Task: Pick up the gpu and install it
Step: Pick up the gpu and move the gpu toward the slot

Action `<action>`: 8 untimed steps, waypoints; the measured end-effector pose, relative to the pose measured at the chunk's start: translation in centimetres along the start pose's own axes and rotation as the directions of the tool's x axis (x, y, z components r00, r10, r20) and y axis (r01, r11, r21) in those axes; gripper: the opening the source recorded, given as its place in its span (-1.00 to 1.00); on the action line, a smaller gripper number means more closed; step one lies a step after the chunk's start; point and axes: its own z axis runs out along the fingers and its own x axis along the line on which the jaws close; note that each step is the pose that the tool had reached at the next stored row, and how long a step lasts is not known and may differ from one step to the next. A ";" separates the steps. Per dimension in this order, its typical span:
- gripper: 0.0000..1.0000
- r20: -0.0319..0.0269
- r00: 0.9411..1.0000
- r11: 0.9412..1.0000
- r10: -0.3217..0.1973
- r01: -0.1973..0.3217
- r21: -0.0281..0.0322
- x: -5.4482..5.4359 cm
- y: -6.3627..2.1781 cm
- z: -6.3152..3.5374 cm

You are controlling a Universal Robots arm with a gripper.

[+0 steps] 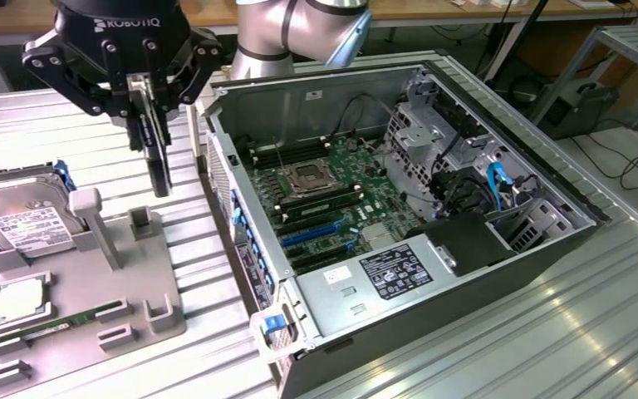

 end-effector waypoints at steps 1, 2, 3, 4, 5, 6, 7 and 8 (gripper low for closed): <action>-0.44 0.000 1.000 1.000 0.000 0.000 0.000 -0.2 0.00 0.00; -0.44 0.000 1.000 1.000 0.000 0.000 0.000 -0.4 -0.01 -0.01; -0.44 0.000 1.000 1.000 0.000 0.000 0.000 -0.7 -0.01 -0.02; -0.44 0.000 1.000 1.000 0.000 0.000 0.000 -0.9 -0.02 -0.02; -0.44 0.000 1.000 1.000 0.000 0.000 0.000 -1.0 -0.02 -0.02; -0.44 0.000 1.000 1.000 0.000 0.000 0.000 -1.2 -0.02 -0.03; -0.44 0.000 1.000 1.000 0.000 0.000 0.000 -1.4 -0.02 -0.03; -0.44 0.000 1.000 1.000 0.000 0.000 0.000 -1.5 -0.03 -0.03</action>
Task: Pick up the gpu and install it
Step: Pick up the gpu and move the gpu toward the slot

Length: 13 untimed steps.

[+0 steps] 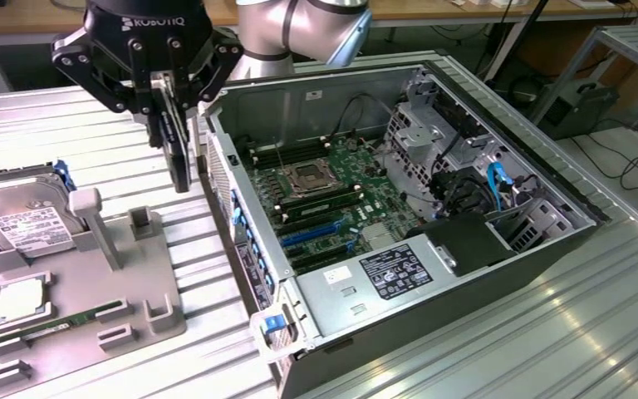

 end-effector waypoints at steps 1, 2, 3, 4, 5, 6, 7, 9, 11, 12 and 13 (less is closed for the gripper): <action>-0.44 0.000 1.000 1.000 0.000 0.000 0.000 -0.2 0.00 -0.01; -0.44 0.000 1.000 1.000 0.000 0.000 0.000 -0.3 -0.01 -0.01; -0.44 0.000 1.000 1.000 0.000 0.000 0.000 -0.4 -0.01 -0.01; -0.44 0.000 1.000 1.000 0.000 0.000 0.000 -0.6 -0.01 -0.01; -0.44 0.000 1.000 1.000 0.000 0.000 0.000 -0.7 -0.01 -0.02; -0.44 0.000 1.000 1.000 0.000 0.000 0.000 -0.8 -0.02 -0.02; -0.44 0.000 1.000 1.000 0.000 0.000 0.000 -1.0 -0.02 -0.02; -0.44 0.000 1.000 1.000 0.000 0.000 0.000 -1.2 -0.02 -0.03; -0.44 0.000 1.000 1.000 0.000 0.000 0.000 -1.7 -0.03 -0.03; -0.44 0.000 1.000 1.000 0.000 0.000 0.000 -2.0 -0.04 -0.04; -0.44 0.000 1.000 1.000 0.000 0.000 0.000 -2.3 -0.04 -0.05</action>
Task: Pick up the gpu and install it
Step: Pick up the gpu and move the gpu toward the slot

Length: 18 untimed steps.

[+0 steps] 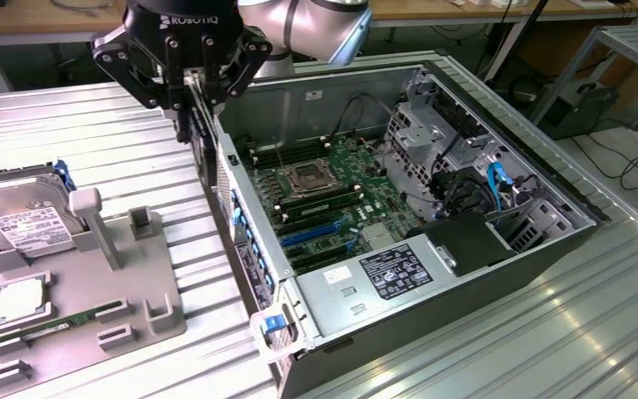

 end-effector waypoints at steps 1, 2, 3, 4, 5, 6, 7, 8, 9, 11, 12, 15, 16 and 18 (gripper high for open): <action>-0.44 0.000 1.000 1.000 0.000 0.000 0.000 -0.2 0.00 0.00; -0.44 0.000 1.000 1.000 0.000 0.000 0.000 -0.4 -0.01 -0.01; -0.44 0.000 1.000 1.000 0.000 0.000 0.000 -0.5 -0.01 -0.01; -0.44 0.000 1.000 1.000 0.000 0.000 0.000 -0.7 -0.01 -0.01; -0.44 0.000 1.000 1.000 0.000 0.000 0.000 -0.8 -0.01 -0.01; -0.44 0.000 1.000 1.000 0.000 0.000 0.000 -0.9 -0.02 -0.02; -0.44 0.000 1.000 1.000 0.000 0.000 0.000 -1.0 -0.02 -0.02; -0.44 0.000 1.000 1.000 0.000 0.000 0.000 -1.1 -0.02 -0.02; -0.44 0.000 1.000 1.000 0.000 0.000 0.000 -1.2 -0.02 -0.02; -0.44 0.000 1.000 1.000 0.000 0.000 0.000 -1.5 -0.03 -0.02; -0.44 0.000 1.000 1.000 0.000 0.000 0.000 -1.6 -0.03 -0.03; -0.44 0.000 1.000 1.000 0.000 0.000 0.000 -2.0 -0.04 -0.03; -0.44 0.000 1.000 1.000 0.000 0.000 0.000 -2.1 -0.04 -0.04; -0.44 0.000 1.000 1.000 0.000 0.000 0.000 -2.3 -0.05 -0.04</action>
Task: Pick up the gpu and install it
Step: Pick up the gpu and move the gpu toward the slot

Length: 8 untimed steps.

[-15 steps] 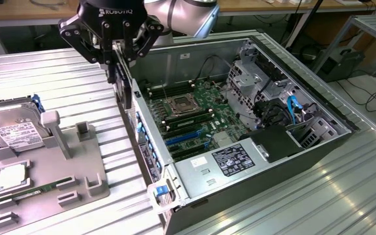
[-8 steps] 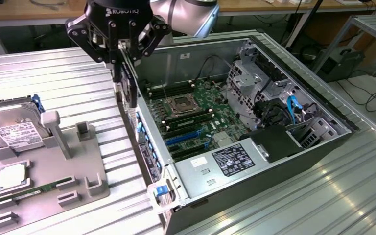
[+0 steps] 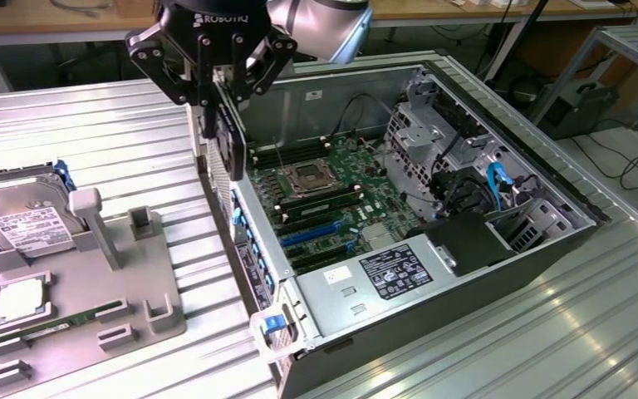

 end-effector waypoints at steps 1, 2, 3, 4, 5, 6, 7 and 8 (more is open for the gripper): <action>-0.44 0.000 1.000 1.000 0.000 0.000 0.000 -0.1 0.00 0.00; -0.44 0.000 1.000 1.000 0.000 0.000 0.000 -0.3 -0.01 0.00; -0.44 0.000 1.000 1.000 0.000 0.000 0.000 -0.4 -0.01 -0.01; -0.44 0.000 1.000 1.000 0.000 0.000 0.000 -0.6 -0.01 -0.01; -0.44 0.000 1.000 1.000 0.000 0.000 0.000 -0.8 -0.02 -0.02; -0.44 0.000 1.000 1.000 0.000 0.000 0.000 -1.0 -0.02 -0.02; -0.44 0.000 1.000 1.000 0.000 0.000 0.000 -1.2 -0.02 -0.02; -0.44 0.000 1.000 1.000 0.000 0.000 0.000 -1.4 -0.03 -0.03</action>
